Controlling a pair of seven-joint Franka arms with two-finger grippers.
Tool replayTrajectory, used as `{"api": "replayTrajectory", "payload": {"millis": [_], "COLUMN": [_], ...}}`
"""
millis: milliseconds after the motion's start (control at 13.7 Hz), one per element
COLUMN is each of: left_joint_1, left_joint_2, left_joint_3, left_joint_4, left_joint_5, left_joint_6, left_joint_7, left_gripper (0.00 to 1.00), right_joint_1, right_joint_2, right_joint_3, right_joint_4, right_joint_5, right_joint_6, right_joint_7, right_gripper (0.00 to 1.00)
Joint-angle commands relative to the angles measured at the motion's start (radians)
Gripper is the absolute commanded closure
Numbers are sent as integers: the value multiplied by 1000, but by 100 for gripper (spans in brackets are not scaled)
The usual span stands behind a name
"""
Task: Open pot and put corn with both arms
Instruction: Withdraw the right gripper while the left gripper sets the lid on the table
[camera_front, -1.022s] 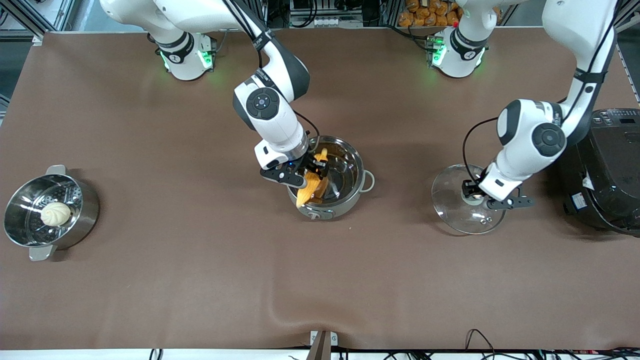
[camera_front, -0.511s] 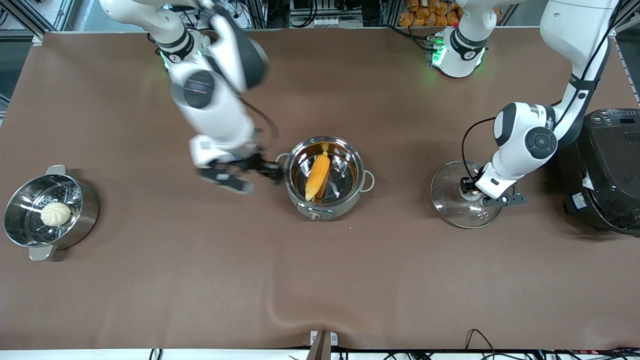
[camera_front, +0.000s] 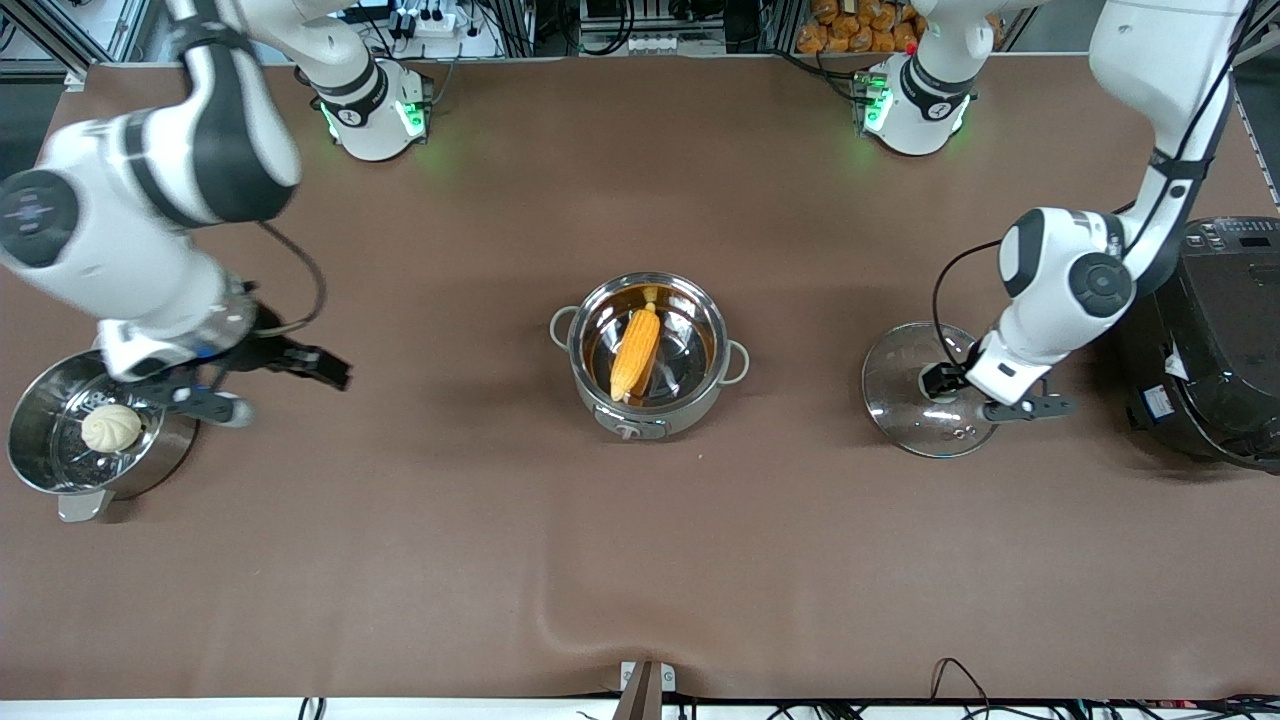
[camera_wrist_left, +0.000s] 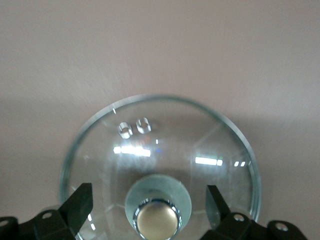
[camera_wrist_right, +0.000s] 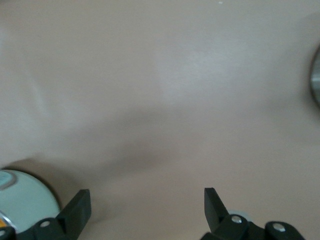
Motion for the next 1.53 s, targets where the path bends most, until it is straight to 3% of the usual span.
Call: {"api": "replayTrajectory", "payload": {"millis": [0, 146, 365, 730, 1022, 1460], "left_joint_1": [14, 7, 7, 5, 10, 4], "left_joint_2": [-75, -81, -81, -80, -129, -221], "left_joint_3": [-14, -15, -32, -66, -66, -75], "left_joint_4": [116, 240, 432, 731, 771, 738], "left_joint_5": [15, 12, -3, -42, -96, -103], "left_joint_6": [-162, -289, -533, -883, -1036, -1098], "left_joint_7": [-30, -35, -24, -24, -21, 49], "left_gripper": [0, 0, 0, 0, 0, 0], "right_joint_1": [-72, -99, -113, -113, -120, -129], "right_joint_2": [-73, -96, -87, -88, -87, -84], "right_joint_3": [18, 18, 18, 20, 20, 17], "right_joint_4": [-19, -4, 120, 197, 222, 228], "right_joint_5": [-5, -7, -11, -39, -37, -36], "right_joint_6": [-80, -123, -227, -240, -292, -284], "right_joint_7": [-116, -168, -172, -158, -156, -161], "right_gripper": [0, 0, 0, 0, 0, 0]}}
